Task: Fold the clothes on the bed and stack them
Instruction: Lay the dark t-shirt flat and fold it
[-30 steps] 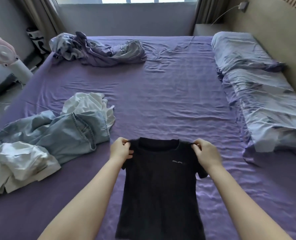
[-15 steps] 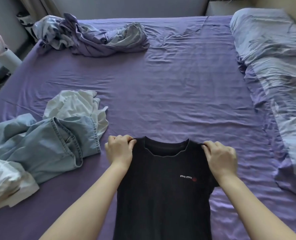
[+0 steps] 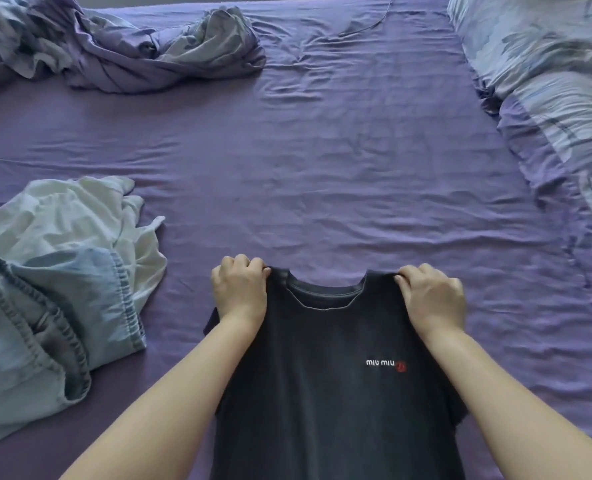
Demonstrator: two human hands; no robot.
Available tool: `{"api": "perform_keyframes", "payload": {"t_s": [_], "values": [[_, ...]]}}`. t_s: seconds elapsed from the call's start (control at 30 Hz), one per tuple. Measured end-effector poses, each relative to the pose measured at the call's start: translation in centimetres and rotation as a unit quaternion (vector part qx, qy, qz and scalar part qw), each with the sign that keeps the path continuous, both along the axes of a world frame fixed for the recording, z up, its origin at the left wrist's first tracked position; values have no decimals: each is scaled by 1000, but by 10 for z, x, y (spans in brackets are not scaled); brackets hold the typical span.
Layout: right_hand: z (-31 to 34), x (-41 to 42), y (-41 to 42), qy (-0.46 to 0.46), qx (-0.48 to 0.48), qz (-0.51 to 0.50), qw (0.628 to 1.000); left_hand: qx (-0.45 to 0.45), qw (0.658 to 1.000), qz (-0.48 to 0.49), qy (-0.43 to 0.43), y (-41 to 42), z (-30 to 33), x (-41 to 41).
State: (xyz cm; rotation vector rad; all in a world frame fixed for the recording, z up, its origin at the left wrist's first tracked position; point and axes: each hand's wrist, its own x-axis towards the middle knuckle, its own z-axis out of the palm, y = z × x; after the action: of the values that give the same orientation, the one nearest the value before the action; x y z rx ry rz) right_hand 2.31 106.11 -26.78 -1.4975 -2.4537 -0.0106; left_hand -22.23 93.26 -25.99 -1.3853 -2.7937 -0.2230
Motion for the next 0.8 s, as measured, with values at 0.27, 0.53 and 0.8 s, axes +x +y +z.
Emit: {"api": "perform_keyframes", "payload": {"t_s": [0.27, 0.53, 0.8], "values": [[-39, 3, -50, -4, 37, 106, 994, 143, 972, -187, 8, -23, -38, 69], [-63, 14, -61, -109, -116, 113, 981, -97, 950, -293, -39, -28, -69, 106], [-22, 63, -36, 79, -118, 11, 990, -151, 942, -296, -52, -10, -44, 130]]}}
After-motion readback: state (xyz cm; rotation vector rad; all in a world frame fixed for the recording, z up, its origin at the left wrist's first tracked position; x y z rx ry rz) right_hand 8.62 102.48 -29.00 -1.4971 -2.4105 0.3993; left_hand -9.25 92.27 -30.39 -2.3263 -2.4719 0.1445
